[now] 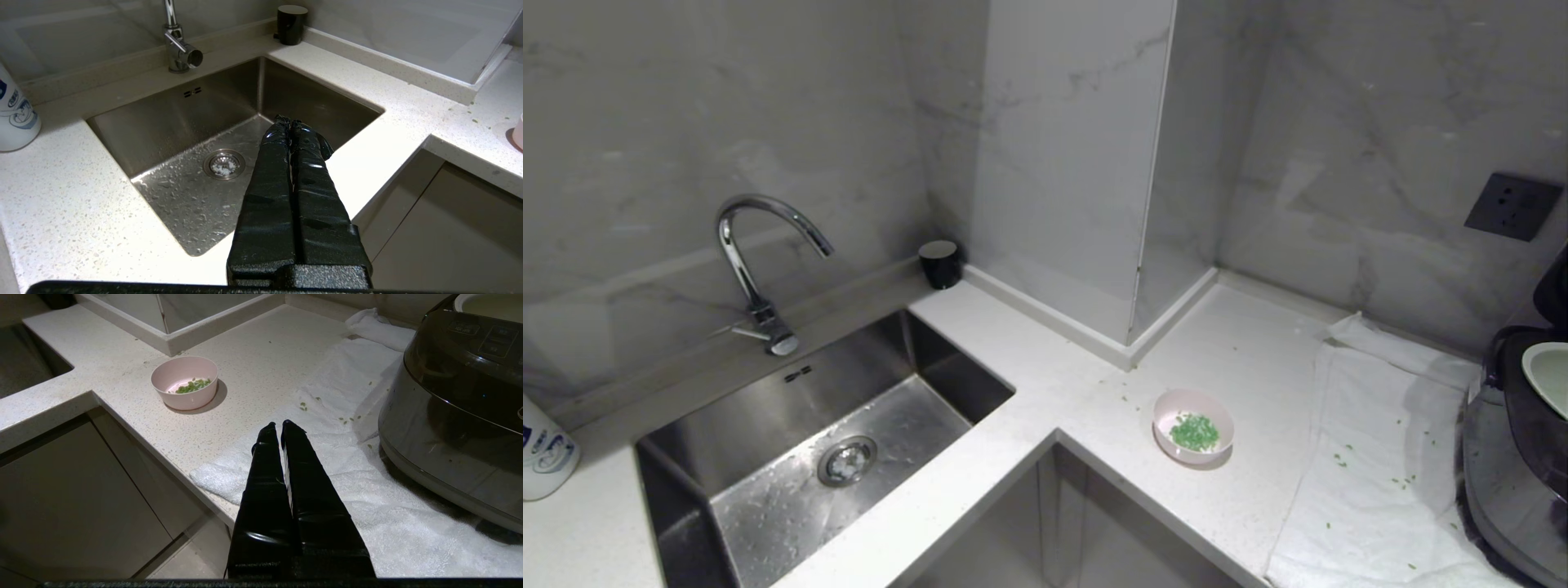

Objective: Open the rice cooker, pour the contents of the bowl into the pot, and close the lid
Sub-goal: Turn on the tap

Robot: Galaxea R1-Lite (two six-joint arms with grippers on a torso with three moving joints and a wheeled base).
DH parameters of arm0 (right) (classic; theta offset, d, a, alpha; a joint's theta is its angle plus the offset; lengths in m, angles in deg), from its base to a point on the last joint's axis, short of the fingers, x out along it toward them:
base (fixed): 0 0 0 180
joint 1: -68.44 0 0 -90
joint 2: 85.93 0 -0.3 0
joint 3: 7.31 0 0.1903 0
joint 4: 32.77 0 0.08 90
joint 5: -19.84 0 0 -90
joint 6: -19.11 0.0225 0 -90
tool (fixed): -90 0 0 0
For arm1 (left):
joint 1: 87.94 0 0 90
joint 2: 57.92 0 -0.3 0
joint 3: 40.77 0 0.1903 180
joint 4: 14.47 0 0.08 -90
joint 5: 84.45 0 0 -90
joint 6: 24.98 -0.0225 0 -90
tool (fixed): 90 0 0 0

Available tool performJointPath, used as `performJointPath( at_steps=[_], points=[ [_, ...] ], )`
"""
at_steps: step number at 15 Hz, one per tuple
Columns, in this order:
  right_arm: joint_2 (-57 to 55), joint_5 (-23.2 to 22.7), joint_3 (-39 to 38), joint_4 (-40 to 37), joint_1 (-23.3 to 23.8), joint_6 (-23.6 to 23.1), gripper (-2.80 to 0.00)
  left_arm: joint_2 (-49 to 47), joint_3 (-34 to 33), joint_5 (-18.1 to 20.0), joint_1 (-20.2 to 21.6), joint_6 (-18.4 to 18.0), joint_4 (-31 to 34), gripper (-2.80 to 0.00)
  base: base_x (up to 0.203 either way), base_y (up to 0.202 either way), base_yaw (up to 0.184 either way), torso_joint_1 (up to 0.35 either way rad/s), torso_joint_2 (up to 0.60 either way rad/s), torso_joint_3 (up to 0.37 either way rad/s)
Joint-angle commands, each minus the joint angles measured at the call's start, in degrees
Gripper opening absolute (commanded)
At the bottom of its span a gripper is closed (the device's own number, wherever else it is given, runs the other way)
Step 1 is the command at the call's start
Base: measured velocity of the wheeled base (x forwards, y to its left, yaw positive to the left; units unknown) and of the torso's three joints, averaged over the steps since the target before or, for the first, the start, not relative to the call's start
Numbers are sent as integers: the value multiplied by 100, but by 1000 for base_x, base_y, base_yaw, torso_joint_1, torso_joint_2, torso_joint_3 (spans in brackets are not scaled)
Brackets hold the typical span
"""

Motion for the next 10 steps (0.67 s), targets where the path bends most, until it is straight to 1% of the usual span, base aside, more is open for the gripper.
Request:
performJointPath(
  at_steps=[1,5,6,8,10],
  points=[
    [-5,1,1,-4,-2,1,-280,6,-81,-1,5,0,-7,-280,0,0,0,0,0,0],
    [-5,1,1,-4,-2,10,-280,-2,-88,-1,-4,17,-7,-280,0,0,0,0,0,0],
    [-5,1,1,-4,-2,10,-280,6,-88,-10,-4,17,-7,-280,77,-47,3,2,2,-1],
    [-5,1,1,-4,-2,2,-280,5,-88,-3,-4,17,-7,-280,171,-79,-3,-4,-6,4],
    [-5,1,1,-4,-2,1,-280,0,-88,-8,-4,25,-7,-280,199,-22,2,21,5,-5]
  ],
)
